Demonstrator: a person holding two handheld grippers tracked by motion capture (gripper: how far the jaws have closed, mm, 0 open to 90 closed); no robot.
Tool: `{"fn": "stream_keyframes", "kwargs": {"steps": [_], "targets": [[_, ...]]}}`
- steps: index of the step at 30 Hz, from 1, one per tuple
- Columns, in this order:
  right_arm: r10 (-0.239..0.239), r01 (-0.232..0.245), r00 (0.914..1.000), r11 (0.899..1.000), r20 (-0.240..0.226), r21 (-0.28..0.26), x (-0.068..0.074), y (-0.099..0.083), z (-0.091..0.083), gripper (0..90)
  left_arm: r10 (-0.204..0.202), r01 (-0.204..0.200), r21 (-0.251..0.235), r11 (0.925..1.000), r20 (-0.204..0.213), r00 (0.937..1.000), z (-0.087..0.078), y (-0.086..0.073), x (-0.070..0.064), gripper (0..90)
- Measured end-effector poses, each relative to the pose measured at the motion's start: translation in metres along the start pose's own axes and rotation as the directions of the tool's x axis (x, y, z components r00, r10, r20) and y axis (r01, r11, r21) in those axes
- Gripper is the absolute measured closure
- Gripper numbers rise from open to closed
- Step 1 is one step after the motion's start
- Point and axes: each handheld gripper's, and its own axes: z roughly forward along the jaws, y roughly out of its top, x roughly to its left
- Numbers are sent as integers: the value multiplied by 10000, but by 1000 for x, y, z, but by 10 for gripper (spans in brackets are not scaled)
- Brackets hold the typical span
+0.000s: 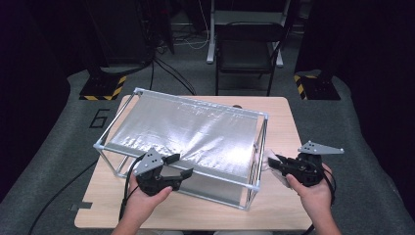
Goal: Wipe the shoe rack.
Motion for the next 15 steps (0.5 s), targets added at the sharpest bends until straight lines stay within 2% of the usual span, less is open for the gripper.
{"fn": "stream_keyframes", "kwargs": {"steps": [10,15], "targets": [[-323,328,9994,9987,143,-388,5,20,-12,719,10,-10,4,10000,4,10000,0,0,0,322],[-197,179,9996,9964,-204,-825,6,28,-18,719,-38,38,14,10000,4,10000,0,0,0,322]]}}
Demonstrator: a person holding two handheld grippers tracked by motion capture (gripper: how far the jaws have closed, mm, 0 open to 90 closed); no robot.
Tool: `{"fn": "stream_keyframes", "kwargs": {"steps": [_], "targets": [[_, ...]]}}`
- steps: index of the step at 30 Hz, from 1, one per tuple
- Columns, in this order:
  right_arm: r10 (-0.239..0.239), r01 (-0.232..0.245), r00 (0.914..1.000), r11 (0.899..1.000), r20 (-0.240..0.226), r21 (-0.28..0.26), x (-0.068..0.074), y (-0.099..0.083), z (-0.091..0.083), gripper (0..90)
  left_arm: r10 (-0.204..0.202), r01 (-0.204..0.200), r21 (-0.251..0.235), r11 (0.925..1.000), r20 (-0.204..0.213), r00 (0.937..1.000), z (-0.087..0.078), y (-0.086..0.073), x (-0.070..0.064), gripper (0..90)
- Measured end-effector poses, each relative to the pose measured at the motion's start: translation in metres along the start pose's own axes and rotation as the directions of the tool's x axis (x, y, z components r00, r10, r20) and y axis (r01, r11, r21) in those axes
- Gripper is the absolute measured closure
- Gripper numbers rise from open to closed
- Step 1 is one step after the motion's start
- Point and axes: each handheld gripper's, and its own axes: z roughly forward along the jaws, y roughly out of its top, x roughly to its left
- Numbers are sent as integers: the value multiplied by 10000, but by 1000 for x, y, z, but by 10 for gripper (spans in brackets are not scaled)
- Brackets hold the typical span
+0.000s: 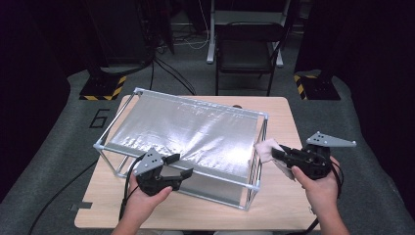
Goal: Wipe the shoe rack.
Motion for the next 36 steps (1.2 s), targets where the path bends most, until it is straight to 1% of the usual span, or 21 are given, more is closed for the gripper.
{"fn": "stream_keyframes", "kwargs": {"steps": [5,9,10,14,15,18,20,21,24,25,27,28,30,33,34,35,36], "targets": [[-130,129,9999,9999,-69,-19,4,5,1,718,-6,6,3,10000,0,10000,0,0,0,322],[-10,9,9998,10000,-190,-54,4,5,4,713,5,-5,-1,10000,0,10000,0,0,0,322],[114,-113,9995,9999,-285,42,4,3,7,710,12,-12,-3,10000,1,10000,0,0,0,322],[149,-138,9997,9984,-207,541,5,-5,20,681,36,-36,6,10000,4,10000,0,0,0,322],[97,-87,9998,9985,-186,539,5,-7,23,665,43,-43,15,10000,6,10000,0,0,0,322],[6,-6,10000,9979,9,652,7,-7,28,634,16,-16,13,10000,5,10000,0,0,0,322],[-253,225,9991,9966,345,792,10,-6,33,626,21,-21,10,10000,4,10000,0,0,0,322],[-348,313,9985,9960,419,832,10,-6,34,625,26,-26,3,10000,-2,10000,0,0,0,322],[-369,310,9971,9958,669,865,12,-4,39,612,57,-57,0,10000,-15,10000,0,0,0,322],[-441,376,9961,9956,759,854,11,-3,40,610,112,-112,6,9999,-24,9999,0,0,0,322],[-441,370,9957,9955,813,873,8,-1,45,607,161,-161,24,9999,-27,9999,0,0,0,322],[-386,314,9961,9954,789,901,7,0,47,606,120,-120,27,9999,-3,9999,0,0,0,323],[-286,207,9960,9955,851,929,3,2,50,607,178,-178,-16,9998,-57,9998,0,-1,0,323],[-267,177,9947,9957,991,909,-4,6,55,610,237,-237,-28,9997,-85,9997,0,-1,0,323],[-267,177,9947,9957,991,909,-4,6,55,610,237,-237,-28,9997,-85,9997,0,-1,0,324],[-190,91,9933,9962,1136,871,-8,8,60,612,255,-256,-28,9997,-91,9996,0,-1,-1,324],[-199,98,9929,9962,1170,863,-9,9,61,612,301,-301,27,9995,-77,9995,0,-1,-1,324]]}}
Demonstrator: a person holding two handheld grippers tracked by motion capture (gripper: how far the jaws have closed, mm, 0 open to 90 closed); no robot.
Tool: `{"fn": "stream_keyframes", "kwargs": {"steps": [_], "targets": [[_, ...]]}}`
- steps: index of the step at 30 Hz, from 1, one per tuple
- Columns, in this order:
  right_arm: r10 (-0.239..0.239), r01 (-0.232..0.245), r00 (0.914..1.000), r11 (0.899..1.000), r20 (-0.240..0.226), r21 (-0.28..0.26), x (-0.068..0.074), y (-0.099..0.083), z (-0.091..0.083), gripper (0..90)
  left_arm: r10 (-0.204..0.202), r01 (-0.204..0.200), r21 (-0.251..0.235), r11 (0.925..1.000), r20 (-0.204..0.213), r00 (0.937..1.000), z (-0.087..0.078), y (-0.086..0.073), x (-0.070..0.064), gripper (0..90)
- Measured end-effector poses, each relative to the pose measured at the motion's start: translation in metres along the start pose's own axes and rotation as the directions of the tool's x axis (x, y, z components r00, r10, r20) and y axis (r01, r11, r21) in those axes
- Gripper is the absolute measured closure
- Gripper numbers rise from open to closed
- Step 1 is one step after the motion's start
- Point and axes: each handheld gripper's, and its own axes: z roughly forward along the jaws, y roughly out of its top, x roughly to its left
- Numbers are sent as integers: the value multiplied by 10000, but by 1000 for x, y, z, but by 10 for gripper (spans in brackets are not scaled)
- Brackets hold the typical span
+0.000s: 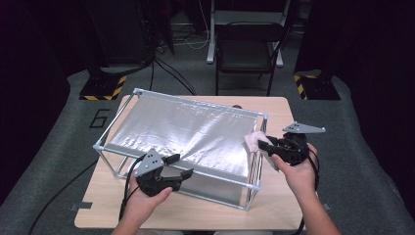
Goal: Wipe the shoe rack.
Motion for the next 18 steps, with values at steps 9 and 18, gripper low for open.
{"fn": "stream_keyframes", "kwargs": {"steps": [9,18], "targets": [[74,-81,9993,9998,370,185,-10,14,15,615,-32,32,-24,10000,-41,10000,0,0,-2,334],[238,-247,9967,9996,771,112,-14,19,24,605,-19,20,69,10000,-132,9999,0,0,-4,342]]}}
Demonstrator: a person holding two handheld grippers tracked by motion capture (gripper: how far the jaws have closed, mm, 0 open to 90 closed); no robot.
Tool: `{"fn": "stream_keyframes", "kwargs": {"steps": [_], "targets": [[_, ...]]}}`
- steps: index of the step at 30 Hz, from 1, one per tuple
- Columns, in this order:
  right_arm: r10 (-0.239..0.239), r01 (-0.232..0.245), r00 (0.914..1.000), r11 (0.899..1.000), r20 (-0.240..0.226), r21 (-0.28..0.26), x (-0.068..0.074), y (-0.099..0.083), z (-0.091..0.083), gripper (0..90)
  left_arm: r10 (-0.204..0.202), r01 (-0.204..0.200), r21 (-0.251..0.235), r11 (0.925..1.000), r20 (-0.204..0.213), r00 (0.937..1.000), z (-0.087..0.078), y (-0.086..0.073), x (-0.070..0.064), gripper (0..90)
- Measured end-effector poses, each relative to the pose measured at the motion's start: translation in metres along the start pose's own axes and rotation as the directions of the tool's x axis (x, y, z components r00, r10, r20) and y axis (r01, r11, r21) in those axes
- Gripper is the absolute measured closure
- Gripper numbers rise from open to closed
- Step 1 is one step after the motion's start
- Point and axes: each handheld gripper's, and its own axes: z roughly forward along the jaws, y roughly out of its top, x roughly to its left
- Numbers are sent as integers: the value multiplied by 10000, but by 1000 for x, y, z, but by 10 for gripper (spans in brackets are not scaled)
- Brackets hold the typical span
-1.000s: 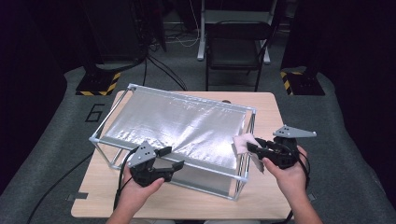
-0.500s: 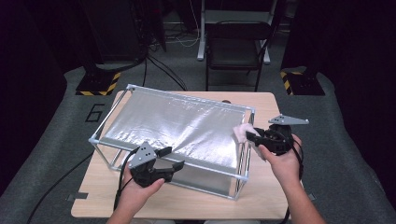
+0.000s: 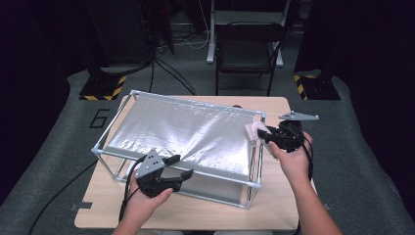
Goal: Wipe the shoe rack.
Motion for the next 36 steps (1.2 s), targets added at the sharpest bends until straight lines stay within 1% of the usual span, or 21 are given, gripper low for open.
{"fn": "stream_keyframes", "kwargs": {"steps": [1,3,4,5,8,10,11,13,17,20,21,26,27,28,31,32,33,36], "targets": [[-98,98,9999,9999,68,-37,1,-1,0,600,4,-4,10,10000,21,10000,0,0,0,342],[107,-108,9999,9999,-28,-91,1,-4,-1,596,4,-4,-8,10000,29,10000,0,-1,0,342],[123,-124,9999,9998,-58,-143,2,-5,-2,595,5,-5,-41,10000,11,10000,0,-1,0,342],[205,-206,9997,9998,-127,-79,3,-6,-4,595,9,-9,-27,10000,48,10000,-1,-1,0,342],[23,-24,9998,10000,-197,-45,10,-11,-11,595,1,-1,-27,10000,44,10000,-1,-1,0,342],[-167,164,9996,9997,-247,-153,14,-18,-16,590,2,-1,-26,10000,35,10000,-1,-1,0,342],[-167,160,9995,9996,-261,-249,18,-21,-18,586,-8,8,-33,10000,40,10000,0,-1,0,342],[-89,71,9985,9994,-538,-324,21,-28,-24,584,24,-24,-59,10000,6,10000,0,-1,0,342],[-169,147,9967,9995,-800,-283,27,-35,-34,574,13,-13,-50,10000,1,10000,0,-1,0,342],[-115,83,9948,9995,-1014,-321,33,-42,-41,570,10,-10,-42,10000,-14,10000,0,-1,0,342],[-190,158,9943,9994,-1045,-311,34,-44,-44,568,-45,45,-31,10000,-14,10000,0,0,0,341],[-71,33,9895,9996,-1445,-264,39,-52,-53,561,-62,61,-26,10000,-20,10000,0,0,-1,341],[-209,170,9899,9994,-1400,-290,39,-53,-53,562,-126,126,-54,9999,-55,9999,1,0,-2,341],[-270,234,9906,9993,-1340,-286,39,-52,-54,563,-100,100,-29,9999,-57,9999,1,1,-2,341],[-295,273,9909,9995,-1316,-184,37,-50,-52,570,1,-1,20,10000,-75,10000,2,2,-5,341],[-341,318,9913,9993,-1268,-202,35,-49,-51,573,6,-6,29,10000,-18,10000,2,3,-6,340],[-360,344,9916,9993,-1242,-153,34,-48,-50,577,-80,79,119,9999,144,9999,1,4,-7,340],[-351,341,9934,9993,-1088,-119,29,-44,-47,585,-68,57,214,9998,539,9985,0,6,-9,339]]}}
